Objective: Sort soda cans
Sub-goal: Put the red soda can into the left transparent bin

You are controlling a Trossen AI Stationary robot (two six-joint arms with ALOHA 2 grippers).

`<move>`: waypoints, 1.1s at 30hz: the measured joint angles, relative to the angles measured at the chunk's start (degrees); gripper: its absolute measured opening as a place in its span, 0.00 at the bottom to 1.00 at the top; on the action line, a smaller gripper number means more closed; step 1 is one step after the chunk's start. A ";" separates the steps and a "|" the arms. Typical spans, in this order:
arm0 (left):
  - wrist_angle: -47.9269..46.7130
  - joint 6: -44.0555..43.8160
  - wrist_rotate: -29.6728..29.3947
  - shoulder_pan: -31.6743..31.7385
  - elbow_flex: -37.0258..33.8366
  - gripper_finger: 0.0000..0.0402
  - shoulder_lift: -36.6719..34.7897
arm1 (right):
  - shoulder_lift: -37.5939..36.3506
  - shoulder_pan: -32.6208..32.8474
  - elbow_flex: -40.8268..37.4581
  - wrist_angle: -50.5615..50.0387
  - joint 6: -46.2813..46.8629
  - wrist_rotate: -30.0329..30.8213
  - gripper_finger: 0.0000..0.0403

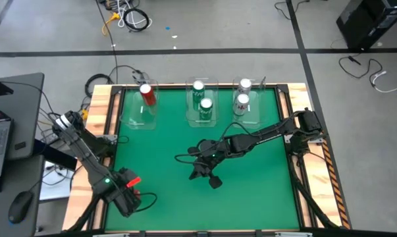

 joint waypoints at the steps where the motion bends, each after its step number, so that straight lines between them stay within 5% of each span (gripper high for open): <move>1: 0.08 -0.04 0.12 0.03 -0.02 0.00 0.00 | 0.00 0.00 0.00 0.00 0.00 0.00 0.02; 26: 10.51 3.05 -11.68 1.76 -0.98 0.00 -0.17 | 0.02 0.00 0.00 -0.44 0.00 0.00 0.02; 33: 17.68 3.89 -12.36 3.39 -2.08 0.10 -0.20 | 0.02 0.00 0.00 -0.44 0.00 0.00 0.02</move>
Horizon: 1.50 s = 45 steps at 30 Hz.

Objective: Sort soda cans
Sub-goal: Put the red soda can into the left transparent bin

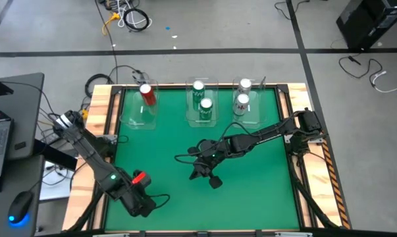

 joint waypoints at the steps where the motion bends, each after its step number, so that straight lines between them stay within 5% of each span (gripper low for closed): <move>1: 0.90 0.78 -0.03 0.53 0.00 0.12 0.00 | 0.00 0.00 0.00 0.00 -0.01 0.00 0.02; 14: -2.99 4.85 8.13 2.86 2.72 0.16 -0.02 | 0.00 0.00 0.00 0.00 -0.02 0.00 0.02; 23: -12.41 6.33 6.32 3.04 6.58 0.18 -0.02 | 0.00 0.00 0.00 -0.05 -0.03 -0.02 0.02; 27: -15.07 6.33 10.16 3.03 6.32 0.26 -0.02 | 0.00 0.00 0.00 -0.34 -0.59 -0.02 0.02; 45: -22.88 3.29 8.46 1.88 6.32 0.78 3.92 | 0.00 0.02 0.00 -1.87 -1.31 -0.04 0.02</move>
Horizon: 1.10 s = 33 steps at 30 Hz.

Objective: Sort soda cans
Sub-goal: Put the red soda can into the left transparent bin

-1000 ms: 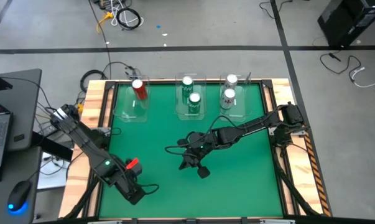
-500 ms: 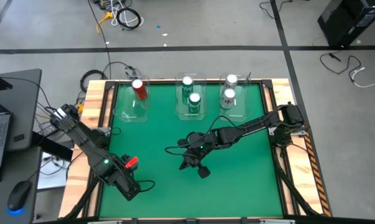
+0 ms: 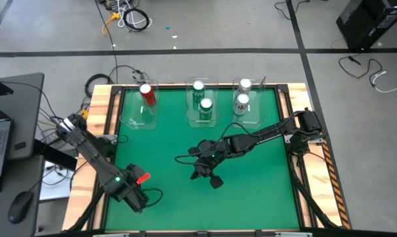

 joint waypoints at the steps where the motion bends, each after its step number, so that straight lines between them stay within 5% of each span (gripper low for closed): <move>1: 0.04 0.25 -0.02 -0.11 0.00 0.80 0.49 | 0.00 -0.02 0.00 -0.14 0.00 0.00 0.02; 14: 1.40 2.99 0.69 -0.50 -2.06 0.92 2.84 | 0.00 0.01 0.00 -0.40 0.08 -0.20 0.02; 29: 23.07 4.72 1.38 -0.63 -15.63 0.92 2.84 | 0.00 0.01 0.00 -0.44 0.25 -0.22 0.02; 33: 24.82 4.72 2.73 -0.29 -17.35 0.85 2.51 | 0.00 0.01 0.00 -0.48 0.26 -0.22 0.02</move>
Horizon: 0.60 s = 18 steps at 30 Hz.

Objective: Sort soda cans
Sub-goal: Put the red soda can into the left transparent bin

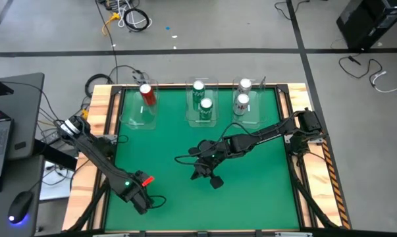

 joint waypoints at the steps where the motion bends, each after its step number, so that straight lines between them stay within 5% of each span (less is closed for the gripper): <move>1: -0.24 0.00 0.02 0.11 0.01 0.81 0.00 | 0.00 0.00 0.00 -0.03 0.00 0.00 0.02; 3: -1.31 0.14 -0.46 0.42 0.74 0.74 0.15 | 0.00 0.00 0.00 -0.09 0.00 0.00 0.02; 10: -5.90 1.84 -8.08 3.51 4.34 0.73 0.50 | 0.00 0.00 0.00 -0.30 0.00 0.00 0.02; 18: -15.14 15.77 -11.74 13.76 12.20 0.73 0.48 | -0.89 0.04 0.00 -3.77 0.02 0.00 0.02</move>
